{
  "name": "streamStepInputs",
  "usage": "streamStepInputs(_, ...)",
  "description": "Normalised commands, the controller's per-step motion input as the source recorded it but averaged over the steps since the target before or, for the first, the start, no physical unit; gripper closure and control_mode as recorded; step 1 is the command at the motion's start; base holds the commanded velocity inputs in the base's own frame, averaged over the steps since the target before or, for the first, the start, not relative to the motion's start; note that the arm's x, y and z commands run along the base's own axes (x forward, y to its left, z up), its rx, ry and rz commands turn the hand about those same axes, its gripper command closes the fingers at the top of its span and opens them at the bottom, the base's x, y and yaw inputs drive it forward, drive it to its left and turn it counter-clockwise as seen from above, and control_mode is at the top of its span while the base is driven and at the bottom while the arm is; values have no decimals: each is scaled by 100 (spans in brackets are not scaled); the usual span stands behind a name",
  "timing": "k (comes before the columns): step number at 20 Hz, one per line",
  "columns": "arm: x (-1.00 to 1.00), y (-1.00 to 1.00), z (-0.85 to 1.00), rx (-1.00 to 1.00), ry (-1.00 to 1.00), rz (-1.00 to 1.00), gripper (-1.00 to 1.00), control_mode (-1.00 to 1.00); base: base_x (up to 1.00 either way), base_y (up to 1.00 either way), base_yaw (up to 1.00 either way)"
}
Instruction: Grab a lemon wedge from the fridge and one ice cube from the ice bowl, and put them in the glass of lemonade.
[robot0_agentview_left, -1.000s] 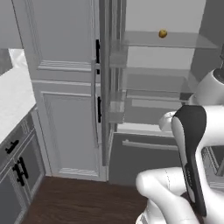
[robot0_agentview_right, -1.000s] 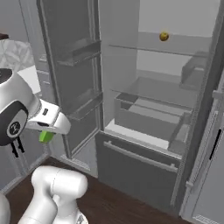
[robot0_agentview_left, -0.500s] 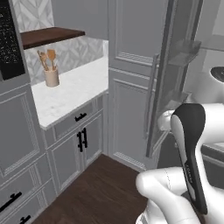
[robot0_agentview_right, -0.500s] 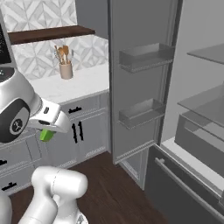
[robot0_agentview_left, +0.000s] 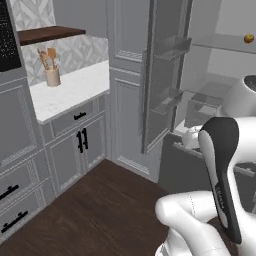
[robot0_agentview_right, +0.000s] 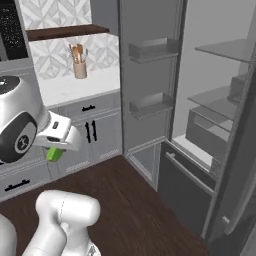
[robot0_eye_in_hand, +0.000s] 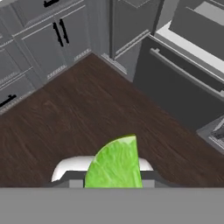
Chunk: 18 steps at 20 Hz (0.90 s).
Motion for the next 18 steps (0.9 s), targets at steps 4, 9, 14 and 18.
streamStepInputs(4, 0, 0, 0, 0, 0, 0, 100, 100, -10, -8, 43)
streamStepInputs(9, 0, 0, 0, 0, 0, 0, 100, 100, -5, -45, 74)
streamStepInputs(14, 0, 0, 0, 0, 0, 0, 100, 100, 0, 0, 100)
streamStepInputs(18, 0, 0, 0, 0, 0, 0, 100, 100, 0, 0, 100)
